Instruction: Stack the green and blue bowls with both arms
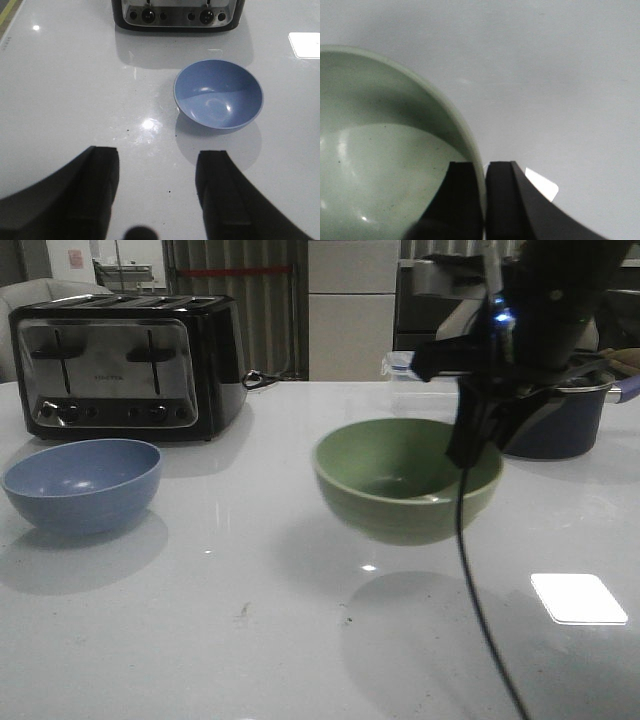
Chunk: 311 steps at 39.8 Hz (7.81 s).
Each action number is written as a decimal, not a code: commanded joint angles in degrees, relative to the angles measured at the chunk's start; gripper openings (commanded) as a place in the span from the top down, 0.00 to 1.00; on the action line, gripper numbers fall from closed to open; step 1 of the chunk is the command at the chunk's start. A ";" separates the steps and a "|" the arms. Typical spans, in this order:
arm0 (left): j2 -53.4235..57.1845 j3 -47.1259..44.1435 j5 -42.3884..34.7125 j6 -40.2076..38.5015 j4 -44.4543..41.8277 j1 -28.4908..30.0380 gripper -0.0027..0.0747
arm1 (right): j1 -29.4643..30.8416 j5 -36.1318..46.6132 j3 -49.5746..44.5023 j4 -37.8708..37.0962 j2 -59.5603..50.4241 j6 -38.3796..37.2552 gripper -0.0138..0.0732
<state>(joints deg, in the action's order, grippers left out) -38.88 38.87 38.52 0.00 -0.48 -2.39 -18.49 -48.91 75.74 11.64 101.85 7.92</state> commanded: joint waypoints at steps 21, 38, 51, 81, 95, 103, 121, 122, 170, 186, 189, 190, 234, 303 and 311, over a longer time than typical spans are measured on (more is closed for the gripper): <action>-0.08 1.56 -4.36 0.00 0.48 -0.31 0.42 | -7.96 9.03 1.91 2.14 3.70 0.84 0.42; -0.08 1.56 -4.50 0.00 0.48 -0.31 0.42 | -8.14 12.57 -3.60 1.65 -15.76 5.36 0.40; -0.79 1.56 -4.50 0.00 0.48 -0.31 0.42 | -8.14 17.45 -22.52 1.65 -38.72 8.17 0.40; -19.49 4.64 -10.43 0.59 4.07 -0.31 0.42 | -8.14 18.42 -40.14 1.70 -55.74 8.11 0.40; -35.75 14.79 -12.92 2.70 3.56 -4.30 0.24 | -8.14 18.42 -40.14 1.70 -55.74 8.11 0.40; -47.17 21.36 -12.92 2.70 3.29 -4.30 0.21 | -8.14 18.42 -40.14 1.70 -55.74 8.11 0.40; -64.95 31.33 -13.52 2.70 2.33 -4.30 0.21 | -8.14 18.42 -40.14 1.70 -55.74 8.11 0.40; -65.33 31.71 -13.52 2.70 2.33 -4.30 0.21 | -8.14 18.42 -40.14 1.70 -55.74 8.11 0.40; -51.23 41.12 2.52 3.59 4.21 -15.89 0.85 | -8.14 18.42 -40.14 1.70 -55.74 8.11 0.40; -54.63 40.33 0.16 7.14 10.83 -30.36 0.85 | -8.14 18.42 -40.14 1.70 -55.74 8.11 0.40; -55.99 40.33 0.16 7.14 10.94 -31.45 0.85 | -8.14 18.42 -40.14 1.70 -55.74 8.11 0.40; -56.43 40.33 0.16 7.14 11.13 -31.77 0.85 | -8.14 18.42 -40.14 1.70 -55.74 8.11 0.40; -63.77 40.13 1.64 7.27 13.01 -31.99 0.50 | -8.14 18.49 -40.14 1.70 -55.74 8.11 0.40; 9.06 -7.31 -8.04 7.38 3.25 -31.99 0.54 | -8.14 18.49 -40.14 1.75 -55.74 8.11 0.41; 9.06 -7.31 -7.56 7.38 3.25 -31.99 0.68 | -8.14 18.49 -40.14 1.75 -55.74 8.11 0.63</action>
<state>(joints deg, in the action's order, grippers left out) -29.34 29.92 35.43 7.26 2.64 -33.99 -26.56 -33.75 34.02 13.17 46.55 15.49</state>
